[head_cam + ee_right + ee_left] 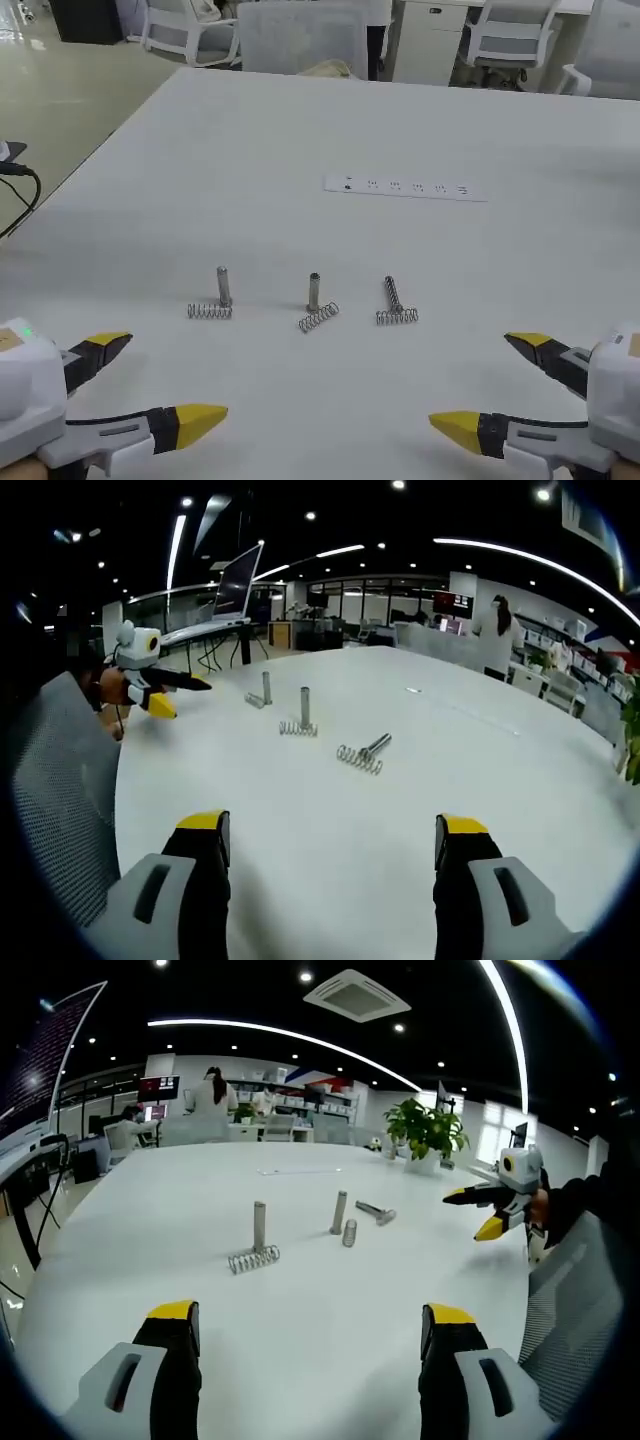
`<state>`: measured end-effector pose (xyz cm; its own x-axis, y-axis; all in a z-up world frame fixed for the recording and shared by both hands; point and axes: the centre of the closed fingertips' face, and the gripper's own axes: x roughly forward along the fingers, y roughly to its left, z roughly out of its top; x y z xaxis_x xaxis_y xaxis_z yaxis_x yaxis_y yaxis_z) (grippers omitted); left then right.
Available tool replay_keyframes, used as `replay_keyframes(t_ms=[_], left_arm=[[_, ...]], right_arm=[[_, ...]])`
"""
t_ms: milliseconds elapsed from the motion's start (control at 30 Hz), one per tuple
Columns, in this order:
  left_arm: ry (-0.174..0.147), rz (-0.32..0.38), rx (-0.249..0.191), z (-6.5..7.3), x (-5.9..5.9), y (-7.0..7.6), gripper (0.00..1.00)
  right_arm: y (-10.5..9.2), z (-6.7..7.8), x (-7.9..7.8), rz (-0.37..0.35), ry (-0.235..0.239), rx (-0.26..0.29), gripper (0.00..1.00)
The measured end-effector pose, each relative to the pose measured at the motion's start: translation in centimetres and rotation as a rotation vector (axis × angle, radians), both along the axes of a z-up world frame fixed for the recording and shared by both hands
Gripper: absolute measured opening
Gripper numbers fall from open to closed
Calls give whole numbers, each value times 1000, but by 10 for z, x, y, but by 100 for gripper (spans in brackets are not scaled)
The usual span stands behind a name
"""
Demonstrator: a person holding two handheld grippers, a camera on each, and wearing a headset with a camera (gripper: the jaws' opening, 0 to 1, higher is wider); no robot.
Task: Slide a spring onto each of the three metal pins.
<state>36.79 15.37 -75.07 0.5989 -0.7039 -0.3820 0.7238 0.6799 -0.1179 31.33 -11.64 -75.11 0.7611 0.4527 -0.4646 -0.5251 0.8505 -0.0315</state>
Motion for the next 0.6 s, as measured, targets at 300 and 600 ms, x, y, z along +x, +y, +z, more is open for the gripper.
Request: replay_keyframes(t_ms=[300, 600], left_arm=[[-2, -1, 0, 1, 0, -1, 89], [1, 0, 1, 0, 0, -1, 88]], right_arm=[[-2, 0, 0, -5, -2, 0, 83], [-6, 0, 0, -12, 2, -6, 82]])
